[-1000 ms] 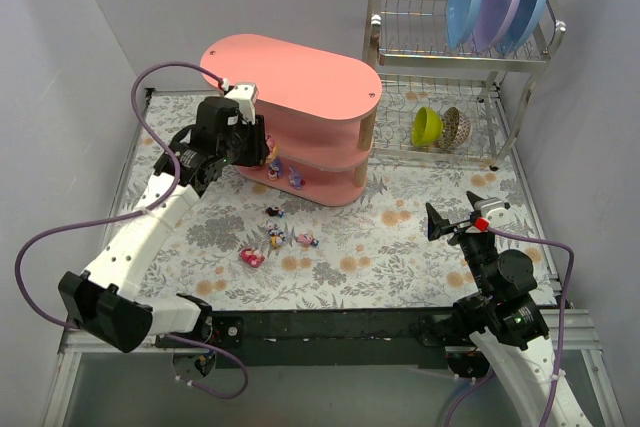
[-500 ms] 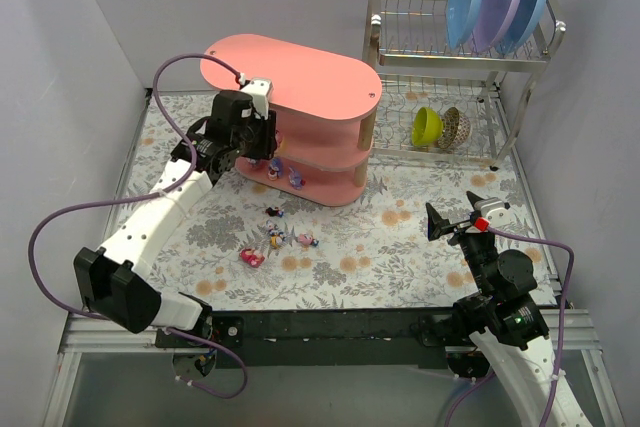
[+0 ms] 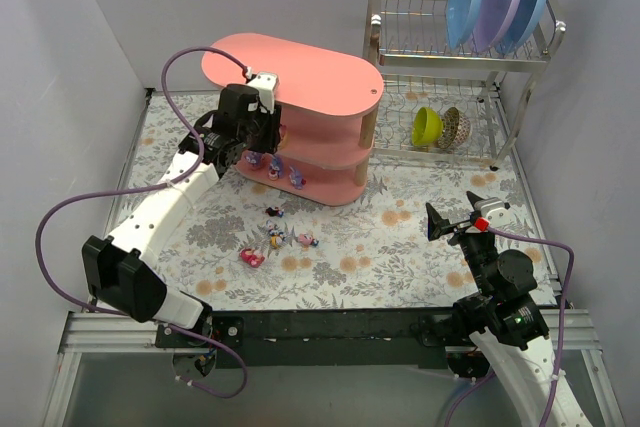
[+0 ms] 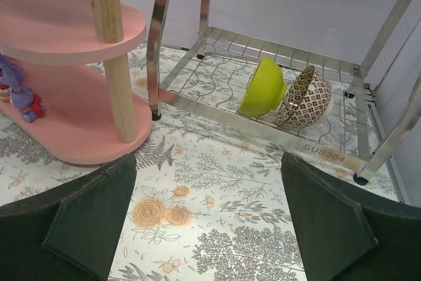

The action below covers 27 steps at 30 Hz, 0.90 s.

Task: Place and organize the plastic toys onto the shelf

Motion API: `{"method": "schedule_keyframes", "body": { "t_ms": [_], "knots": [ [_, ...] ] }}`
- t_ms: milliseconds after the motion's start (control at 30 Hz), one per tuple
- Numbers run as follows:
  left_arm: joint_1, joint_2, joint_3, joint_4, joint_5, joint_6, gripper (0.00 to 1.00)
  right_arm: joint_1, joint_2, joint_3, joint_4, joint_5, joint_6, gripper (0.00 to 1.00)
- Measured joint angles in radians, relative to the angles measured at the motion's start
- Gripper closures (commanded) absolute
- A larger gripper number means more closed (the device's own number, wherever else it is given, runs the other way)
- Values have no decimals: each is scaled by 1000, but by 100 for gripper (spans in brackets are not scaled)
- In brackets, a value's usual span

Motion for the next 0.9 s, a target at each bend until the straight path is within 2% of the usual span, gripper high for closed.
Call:
{"method": "schedule_keyframes", "body": {
  "t_ms": [233,400,900],
  "knots": [
    [-4,2,-2,1,-18,-3,54,0,0,0,0,0,0,2],
    [-4,-11,-32,25,-23,-14,46,0,0,0,0,0,0,2],
    [-4,-114,-150,147,-61,-106,45,0,0,0,0,0,0,2]
  ]
}}
